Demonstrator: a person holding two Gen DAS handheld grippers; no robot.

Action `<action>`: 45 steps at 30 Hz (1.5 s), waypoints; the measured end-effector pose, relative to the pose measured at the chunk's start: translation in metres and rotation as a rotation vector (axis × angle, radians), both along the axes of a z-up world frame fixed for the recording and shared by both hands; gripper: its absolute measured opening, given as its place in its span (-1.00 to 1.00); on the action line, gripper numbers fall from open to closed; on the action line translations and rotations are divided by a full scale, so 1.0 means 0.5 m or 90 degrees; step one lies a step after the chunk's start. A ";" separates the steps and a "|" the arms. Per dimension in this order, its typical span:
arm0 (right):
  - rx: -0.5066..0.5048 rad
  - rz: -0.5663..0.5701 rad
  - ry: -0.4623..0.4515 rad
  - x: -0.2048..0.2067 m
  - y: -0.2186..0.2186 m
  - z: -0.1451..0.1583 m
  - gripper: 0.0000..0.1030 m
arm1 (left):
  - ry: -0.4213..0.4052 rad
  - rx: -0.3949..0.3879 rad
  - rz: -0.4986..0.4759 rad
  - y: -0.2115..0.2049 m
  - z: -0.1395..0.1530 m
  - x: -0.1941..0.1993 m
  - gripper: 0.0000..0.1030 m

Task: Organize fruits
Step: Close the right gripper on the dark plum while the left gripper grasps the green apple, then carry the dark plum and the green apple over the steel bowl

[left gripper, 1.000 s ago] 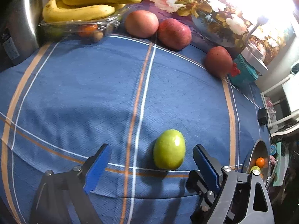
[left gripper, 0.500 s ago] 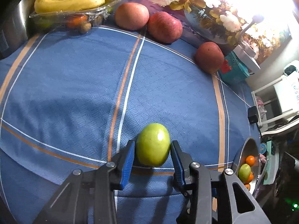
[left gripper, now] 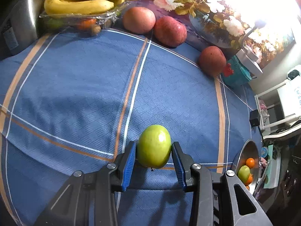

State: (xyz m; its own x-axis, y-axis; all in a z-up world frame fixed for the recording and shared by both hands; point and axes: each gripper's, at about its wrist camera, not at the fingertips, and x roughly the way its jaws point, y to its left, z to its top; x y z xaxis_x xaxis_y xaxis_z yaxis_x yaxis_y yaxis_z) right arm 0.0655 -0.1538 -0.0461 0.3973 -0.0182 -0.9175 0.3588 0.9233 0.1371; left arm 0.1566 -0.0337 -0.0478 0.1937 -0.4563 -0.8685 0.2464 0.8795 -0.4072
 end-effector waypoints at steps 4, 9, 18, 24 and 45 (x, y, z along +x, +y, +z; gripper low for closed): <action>0.003 -0.004 -0.012 -0.014 -0.005 0.020 -0.51 | -0.004 0.015 0.011 0.008 0.016 -0.009 -0.20; 0.005 -0.013 -0.025 -0.038 -0.015 0.039 -0.51 | -0.003 0.022 0.024 0.010 0.033 -0.021 -0.20; -0.003 -0.033 -0.055 -0.082 -0.055 0.069 -0.51 | -0.033 0.022 0.019 -0.021 0.082 -0.055 -0.34; 0.001 -0.052 -0.064 -0.111 -0.093 0.076 -0.51 | -0.057 0.020 -0.005 -0.063 0.107 -0.076 -0.39; 0.059 -0.127 -0.071 -0.154 -0.197 0.050 -0.52 | -0.056 -0.014 -0.025 -0.158 0.001 -0.030 0.18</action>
State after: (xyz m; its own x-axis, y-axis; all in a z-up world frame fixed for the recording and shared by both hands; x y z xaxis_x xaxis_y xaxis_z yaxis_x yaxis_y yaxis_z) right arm -0.0112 -0.2522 -0.0211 0.4938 -0.0236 -0.8693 0.5104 0.8172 0.2678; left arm 0.1416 -0.1127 -0.0471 0.2514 -0.4842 -0.8381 0.3158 0.8595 -0.4019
